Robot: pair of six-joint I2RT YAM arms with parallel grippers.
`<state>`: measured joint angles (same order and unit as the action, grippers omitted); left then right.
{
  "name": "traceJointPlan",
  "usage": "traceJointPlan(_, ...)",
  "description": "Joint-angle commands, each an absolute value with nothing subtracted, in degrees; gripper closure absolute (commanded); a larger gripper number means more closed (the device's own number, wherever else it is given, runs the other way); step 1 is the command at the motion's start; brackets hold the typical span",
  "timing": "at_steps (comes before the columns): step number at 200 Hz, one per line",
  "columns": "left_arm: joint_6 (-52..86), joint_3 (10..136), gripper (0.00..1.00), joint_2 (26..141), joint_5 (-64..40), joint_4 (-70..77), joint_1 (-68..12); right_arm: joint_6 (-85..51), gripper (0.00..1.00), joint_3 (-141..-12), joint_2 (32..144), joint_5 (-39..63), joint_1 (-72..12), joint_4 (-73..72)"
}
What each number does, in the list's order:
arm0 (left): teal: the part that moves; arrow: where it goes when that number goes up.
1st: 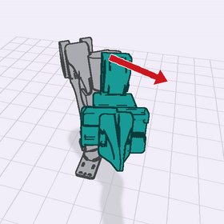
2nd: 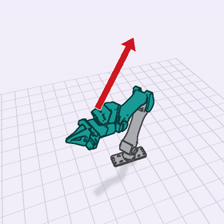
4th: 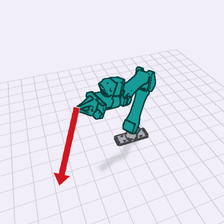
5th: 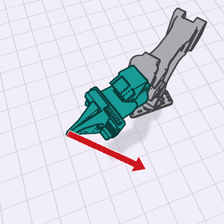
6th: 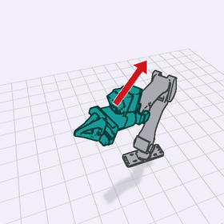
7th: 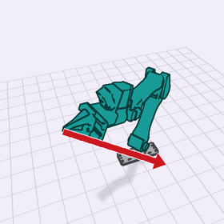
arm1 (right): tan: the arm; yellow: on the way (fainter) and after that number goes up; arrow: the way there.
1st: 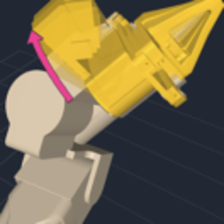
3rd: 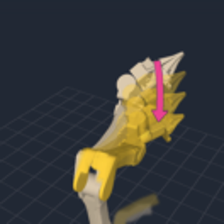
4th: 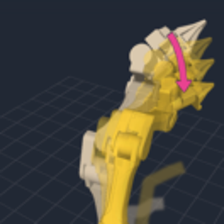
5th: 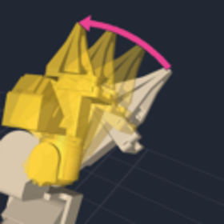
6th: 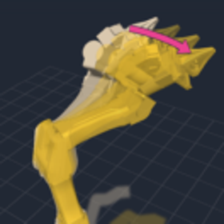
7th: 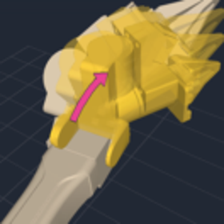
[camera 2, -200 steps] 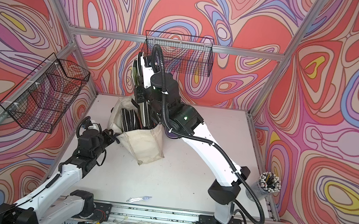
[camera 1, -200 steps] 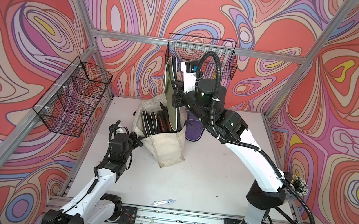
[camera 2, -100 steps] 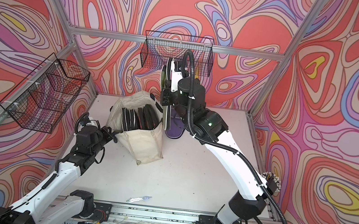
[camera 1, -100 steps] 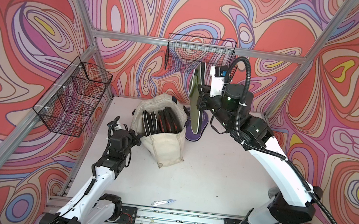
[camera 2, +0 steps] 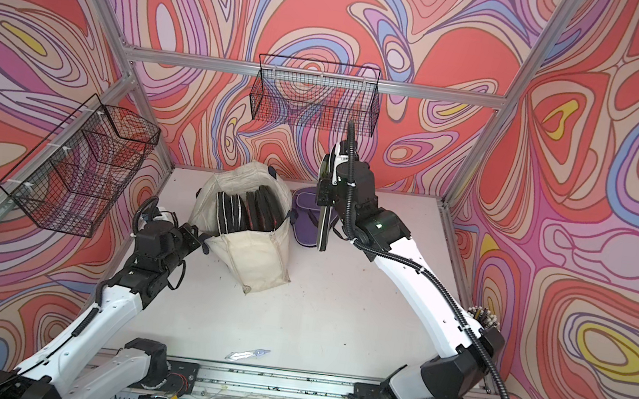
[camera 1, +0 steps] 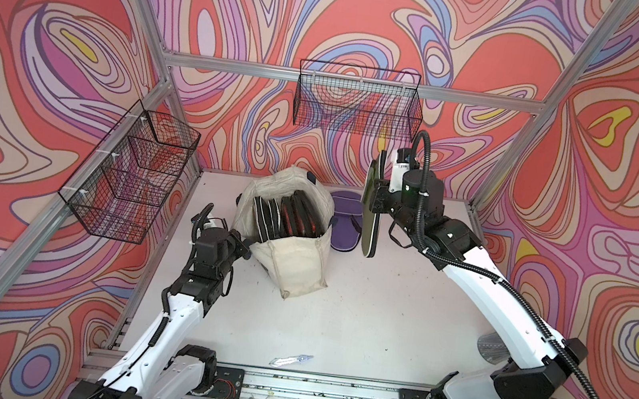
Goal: Remove the ping pong set from the canvas bag
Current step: Place the ping pong set at the center of the board.
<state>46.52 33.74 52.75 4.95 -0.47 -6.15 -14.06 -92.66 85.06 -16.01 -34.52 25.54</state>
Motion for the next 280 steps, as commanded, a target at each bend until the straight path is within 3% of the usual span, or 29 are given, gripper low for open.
traceJointPlan(1, 45.75, 35.98, 1.00, 51.86, 7.38, -0.37, -5.27, -15.78, 1.00, -89.70, 83.02, -13.79, -31.79, 18.72)
traceJointPlan(92, 46.05, 34.94, 1.00, 50.27, 6.77, -2.01, -5.27, -25.07, 1.00, -77.80, 89.09, 2.28, -19.71, -4.24)
traceJointPlan(187, 45.88, 34.50, 1.00, 49.65, 6.92, -1.89, -5.20, -44.48, 1.00, -74.82, 105.72, 21.88, -11.91, -31.20)
traceJointPlan(280, 45.39, 34.19, 1.00, 50.18, 7.03, -0.97, -5.23, -48.66, 1.00, -73.18, 114.06, 24.60, -10.34, -41.16)
